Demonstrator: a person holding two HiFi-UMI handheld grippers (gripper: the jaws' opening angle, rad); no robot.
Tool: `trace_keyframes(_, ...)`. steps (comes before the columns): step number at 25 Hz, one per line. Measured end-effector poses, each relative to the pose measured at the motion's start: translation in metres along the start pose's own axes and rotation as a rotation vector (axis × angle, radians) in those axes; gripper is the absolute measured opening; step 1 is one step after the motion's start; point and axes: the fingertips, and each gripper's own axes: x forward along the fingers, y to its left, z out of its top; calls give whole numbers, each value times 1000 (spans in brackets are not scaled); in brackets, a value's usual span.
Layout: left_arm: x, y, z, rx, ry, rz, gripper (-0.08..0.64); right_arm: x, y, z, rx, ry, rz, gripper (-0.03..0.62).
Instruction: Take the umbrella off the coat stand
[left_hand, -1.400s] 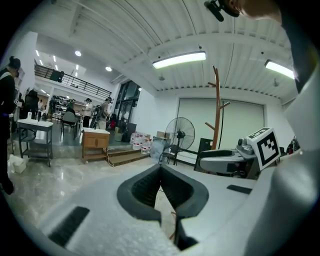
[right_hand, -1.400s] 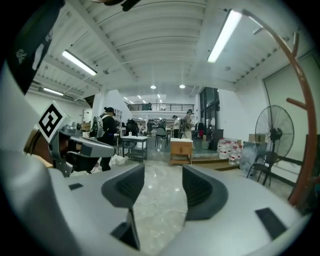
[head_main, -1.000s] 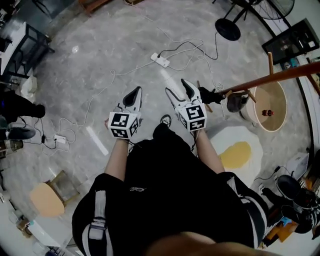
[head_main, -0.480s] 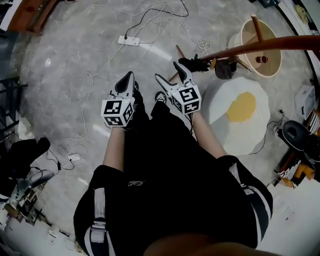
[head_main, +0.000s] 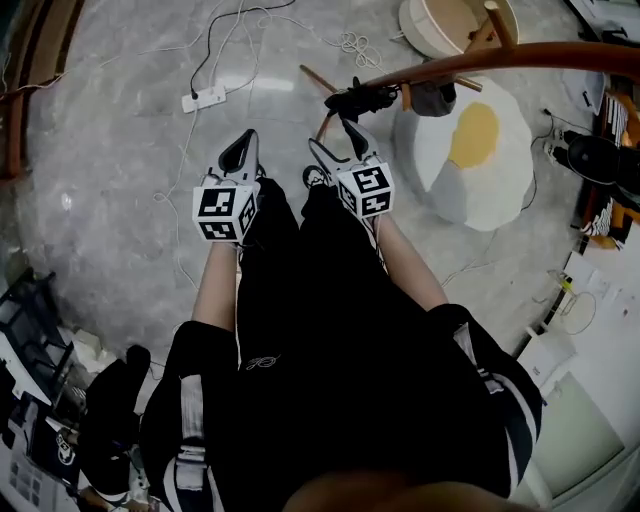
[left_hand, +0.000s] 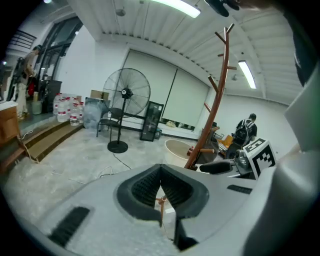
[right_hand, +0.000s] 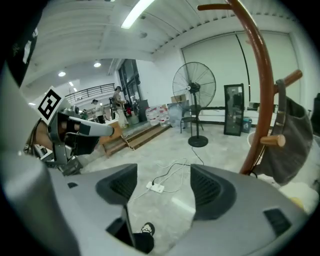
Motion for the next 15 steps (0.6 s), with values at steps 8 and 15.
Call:
trace_keyframes(8,47,-3,-28,97,109,-252,-2,4,-43,-30,155,2,-260,313)
trace_keyframes(15,107,-23,-75,157,166,-355,-2,-1,-97,-82,312,-11,-436,275)
